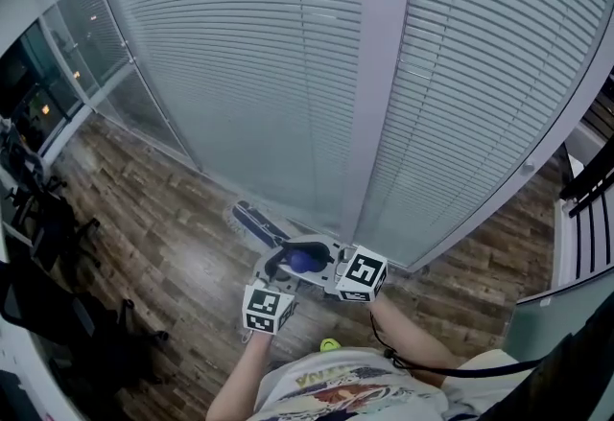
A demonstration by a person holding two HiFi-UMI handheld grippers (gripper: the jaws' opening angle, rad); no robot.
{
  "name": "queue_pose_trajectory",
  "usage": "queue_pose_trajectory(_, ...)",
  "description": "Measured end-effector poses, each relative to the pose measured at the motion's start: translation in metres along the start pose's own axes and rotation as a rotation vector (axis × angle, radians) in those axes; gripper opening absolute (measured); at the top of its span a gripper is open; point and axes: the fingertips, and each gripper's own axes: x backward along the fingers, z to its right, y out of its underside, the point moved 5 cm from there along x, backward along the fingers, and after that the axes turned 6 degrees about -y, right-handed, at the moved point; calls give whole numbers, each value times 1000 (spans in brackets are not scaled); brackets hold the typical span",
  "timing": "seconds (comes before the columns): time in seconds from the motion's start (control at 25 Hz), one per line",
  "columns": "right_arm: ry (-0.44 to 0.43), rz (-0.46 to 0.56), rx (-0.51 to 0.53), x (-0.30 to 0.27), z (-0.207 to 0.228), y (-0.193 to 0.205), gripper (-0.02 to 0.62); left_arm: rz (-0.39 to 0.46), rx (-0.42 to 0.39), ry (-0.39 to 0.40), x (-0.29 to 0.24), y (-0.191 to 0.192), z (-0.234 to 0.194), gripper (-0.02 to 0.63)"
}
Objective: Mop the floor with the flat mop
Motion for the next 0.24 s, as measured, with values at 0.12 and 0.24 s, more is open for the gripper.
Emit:
queue_pose_trajectory(0.12, -10, -9, 7, 12, -4, 0, 153, 4, -2, -5, -2, 1, 12, 160)
queue_pose_trajectory(0.24, -6, -1, 18, 27, 0, -3, 153, 15, -11, -3, -13, -4, 24, 160)
